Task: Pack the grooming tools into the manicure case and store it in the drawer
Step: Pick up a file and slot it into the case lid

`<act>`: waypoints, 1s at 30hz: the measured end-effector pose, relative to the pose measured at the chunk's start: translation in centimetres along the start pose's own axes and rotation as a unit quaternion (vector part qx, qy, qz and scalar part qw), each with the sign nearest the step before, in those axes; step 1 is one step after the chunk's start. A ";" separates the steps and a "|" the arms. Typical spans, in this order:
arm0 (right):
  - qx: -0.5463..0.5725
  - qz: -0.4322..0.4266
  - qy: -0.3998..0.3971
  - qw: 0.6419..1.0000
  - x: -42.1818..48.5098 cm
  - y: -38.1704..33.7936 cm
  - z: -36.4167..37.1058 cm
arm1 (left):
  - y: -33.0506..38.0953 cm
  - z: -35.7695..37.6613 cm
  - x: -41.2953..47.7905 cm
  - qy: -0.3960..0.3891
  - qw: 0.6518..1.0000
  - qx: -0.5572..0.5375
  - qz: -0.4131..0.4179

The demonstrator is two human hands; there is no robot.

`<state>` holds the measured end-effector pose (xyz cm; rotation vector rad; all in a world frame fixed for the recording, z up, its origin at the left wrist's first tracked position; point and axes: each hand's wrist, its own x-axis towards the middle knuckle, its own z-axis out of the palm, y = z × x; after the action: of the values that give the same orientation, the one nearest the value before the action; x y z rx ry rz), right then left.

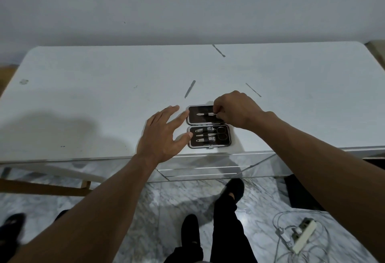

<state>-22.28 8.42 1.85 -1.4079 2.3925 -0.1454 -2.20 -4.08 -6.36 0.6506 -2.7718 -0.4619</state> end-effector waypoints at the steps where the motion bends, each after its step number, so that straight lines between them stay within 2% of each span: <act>1: 0.002 0.001 0.000 1.000 0.0 0.0 0.0 | 0.0 0.0 0.0 0.000 1.000 -0.001 0.000; 30: 0.047 0.012 -0.013 0.999 1.3 -0.9 0.4 | 0.0 0.0 0.0 0.010 1.000 -0.012 0.001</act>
<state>-21.99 6.95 1.42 -1.3302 2.3485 -0.2290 -2.17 -4.07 -6.40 0.6441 -2.7434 -0.4848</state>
